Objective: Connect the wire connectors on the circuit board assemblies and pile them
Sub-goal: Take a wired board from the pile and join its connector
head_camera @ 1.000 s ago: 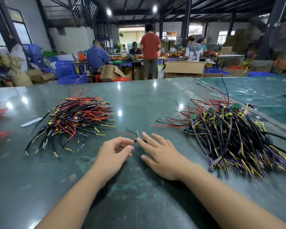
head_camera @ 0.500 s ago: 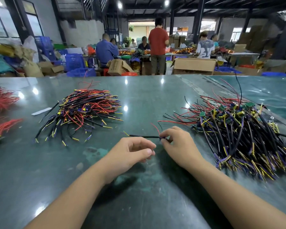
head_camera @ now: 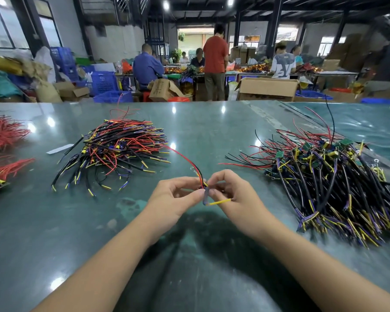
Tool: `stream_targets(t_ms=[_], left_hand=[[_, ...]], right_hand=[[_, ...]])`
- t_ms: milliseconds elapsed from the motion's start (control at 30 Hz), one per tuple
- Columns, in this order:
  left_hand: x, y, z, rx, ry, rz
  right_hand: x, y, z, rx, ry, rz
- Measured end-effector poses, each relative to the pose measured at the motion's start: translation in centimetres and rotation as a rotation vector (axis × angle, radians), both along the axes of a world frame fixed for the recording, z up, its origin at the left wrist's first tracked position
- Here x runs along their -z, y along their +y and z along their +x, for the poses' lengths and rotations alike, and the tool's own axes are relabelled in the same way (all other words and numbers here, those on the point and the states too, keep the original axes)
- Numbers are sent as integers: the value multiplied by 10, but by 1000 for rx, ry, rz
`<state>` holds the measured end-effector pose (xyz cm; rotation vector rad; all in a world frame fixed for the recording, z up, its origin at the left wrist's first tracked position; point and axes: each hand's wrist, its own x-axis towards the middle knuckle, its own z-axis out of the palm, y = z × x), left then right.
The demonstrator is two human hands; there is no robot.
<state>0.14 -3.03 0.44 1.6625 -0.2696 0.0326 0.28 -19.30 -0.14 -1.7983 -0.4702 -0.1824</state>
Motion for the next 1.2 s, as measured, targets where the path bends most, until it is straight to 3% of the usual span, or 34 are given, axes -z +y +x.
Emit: stream_targets(t_ms=[200,367,600,700,933,1067,1200], left_hand=[[6,-5,2,17,15,-46],[7,-4,1,-12,32,-62],[5,-8,1,-30,-58,-80],[3,-9,2,-70,-58,-156],[0,-9,1,-210,-164,-210],[-1,-8,1,-222,-223,-250],[-6,-8,2,-245,-154,-544]], right_hand=[[-2,0,-2,41,-232,-202],[-2,1,-3,23,-245,-148],[0,1,-1,138,-362,-296],[1,2,0,151,-305,-180],[-4,4,0,58,133,364],[-10,1,-2,-8,235,563],[-15,0,-5,-86,255,670]])
